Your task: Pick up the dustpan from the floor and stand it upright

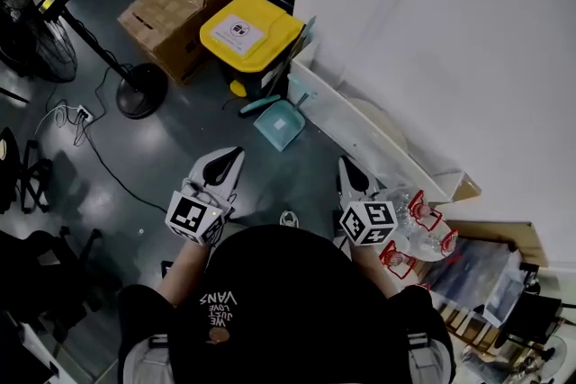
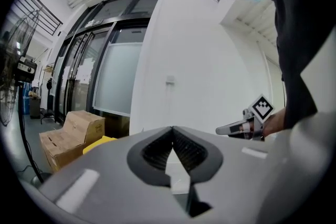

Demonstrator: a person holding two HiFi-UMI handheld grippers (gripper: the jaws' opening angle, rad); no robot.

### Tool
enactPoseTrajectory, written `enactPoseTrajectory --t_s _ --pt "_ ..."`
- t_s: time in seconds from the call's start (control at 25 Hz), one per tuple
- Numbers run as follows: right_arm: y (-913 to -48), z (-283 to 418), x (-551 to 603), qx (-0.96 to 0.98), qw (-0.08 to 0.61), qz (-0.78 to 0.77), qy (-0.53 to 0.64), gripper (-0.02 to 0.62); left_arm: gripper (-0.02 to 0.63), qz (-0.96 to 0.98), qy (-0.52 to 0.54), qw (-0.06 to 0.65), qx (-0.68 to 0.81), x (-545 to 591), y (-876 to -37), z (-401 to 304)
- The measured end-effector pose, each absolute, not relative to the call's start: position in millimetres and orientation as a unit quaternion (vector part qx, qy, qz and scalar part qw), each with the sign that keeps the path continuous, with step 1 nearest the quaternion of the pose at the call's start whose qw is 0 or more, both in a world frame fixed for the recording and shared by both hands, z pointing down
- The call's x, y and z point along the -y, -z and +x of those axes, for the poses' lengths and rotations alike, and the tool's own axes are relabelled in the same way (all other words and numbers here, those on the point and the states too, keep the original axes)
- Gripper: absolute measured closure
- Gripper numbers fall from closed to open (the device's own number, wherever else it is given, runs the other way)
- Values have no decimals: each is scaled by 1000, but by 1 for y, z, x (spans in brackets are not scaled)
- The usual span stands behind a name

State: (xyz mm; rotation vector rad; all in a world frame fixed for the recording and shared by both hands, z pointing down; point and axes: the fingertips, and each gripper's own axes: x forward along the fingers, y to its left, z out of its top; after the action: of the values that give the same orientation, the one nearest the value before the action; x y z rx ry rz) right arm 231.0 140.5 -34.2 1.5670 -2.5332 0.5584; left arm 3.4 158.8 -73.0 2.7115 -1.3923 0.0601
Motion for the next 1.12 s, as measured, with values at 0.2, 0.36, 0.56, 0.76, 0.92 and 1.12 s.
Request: enactPoseTrajectory --t_s 0.2,0.36,0.56,0.76,0.92,1.12 --pt "36 223 -140 855 68 483 -173 594 552 883 -19 43 468 -161 74 10" --pt "43 211 -140 875 78 456 -146 594 552 881 -20 37 471 -162 76 12" --pt "46 197 -137 888 80 432 -133 594 552 880 -23 37 474 -163 75 10" --pt "44 192 -134 889 86 429 -134 594 552 879 -29 51 472 -166 82 13" --pt "40 192 -134 888 93 429 -135 594 552 880 -25 37 473 -165 75 8" --pt "38 195 -132 884 99 435 -138 594 552 879 -27 60 472 -165 78 11"
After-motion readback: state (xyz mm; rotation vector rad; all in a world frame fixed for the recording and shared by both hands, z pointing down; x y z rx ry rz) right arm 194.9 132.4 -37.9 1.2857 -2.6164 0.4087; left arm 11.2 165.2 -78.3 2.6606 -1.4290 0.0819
